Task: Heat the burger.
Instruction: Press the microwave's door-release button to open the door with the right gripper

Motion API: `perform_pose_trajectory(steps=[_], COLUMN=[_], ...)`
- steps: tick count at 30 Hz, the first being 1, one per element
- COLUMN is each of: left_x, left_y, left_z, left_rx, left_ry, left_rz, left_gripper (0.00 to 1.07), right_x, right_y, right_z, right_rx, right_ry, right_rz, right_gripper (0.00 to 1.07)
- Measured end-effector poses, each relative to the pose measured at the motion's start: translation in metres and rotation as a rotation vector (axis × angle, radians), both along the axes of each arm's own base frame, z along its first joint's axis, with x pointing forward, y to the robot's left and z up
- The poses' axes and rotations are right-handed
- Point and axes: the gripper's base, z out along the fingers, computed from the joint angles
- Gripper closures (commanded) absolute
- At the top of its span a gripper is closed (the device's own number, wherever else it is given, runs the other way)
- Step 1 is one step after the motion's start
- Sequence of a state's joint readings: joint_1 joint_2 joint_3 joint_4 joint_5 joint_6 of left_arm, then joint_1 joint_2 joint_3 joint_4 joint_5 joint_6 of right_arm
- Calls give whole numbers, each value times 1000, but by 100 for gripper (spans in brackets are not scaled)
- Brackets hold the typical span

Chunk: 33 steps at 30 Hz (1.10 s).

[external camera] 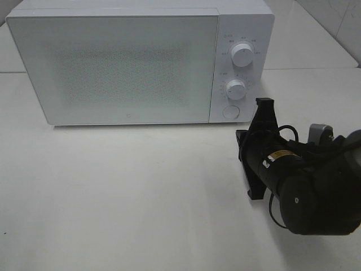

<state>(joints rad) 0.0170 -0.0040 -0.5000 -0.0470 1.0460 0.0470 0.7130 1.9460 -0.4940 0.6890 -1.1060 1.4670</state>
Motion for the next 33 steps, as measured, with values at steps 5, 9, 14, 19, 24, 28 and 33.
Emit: perform_pose_trajectory(steps=[5,9,14,19,24,28,33], left_x=[0,0,0,0,0,0,0], left_y=[0,0,0,0,0,0,0], left_z=[0,0,0,0,0,0,0], left_rx=[0,0,0,0,0,0,0], left_ry=[0,0,0,0,0,0,0], left_rz=[0,0,0,0,0,0,0], left_gripper=[9,9,9,9,9,9,9], right_x=[19,27,43,57,64,70,75], right_y=[-1,-2,-5,-5,-6,-5,-5], right_z=[-2,-3,0,4,5,-2,-7], right_rx=[15,21,45,52,54,46,40], right_ry=[12,22,55,53,55,68,77], right_rz=[-4,-8,-20,-14,-11,-9,-9], right_gripper=[107,107,107,107,107,107,107])
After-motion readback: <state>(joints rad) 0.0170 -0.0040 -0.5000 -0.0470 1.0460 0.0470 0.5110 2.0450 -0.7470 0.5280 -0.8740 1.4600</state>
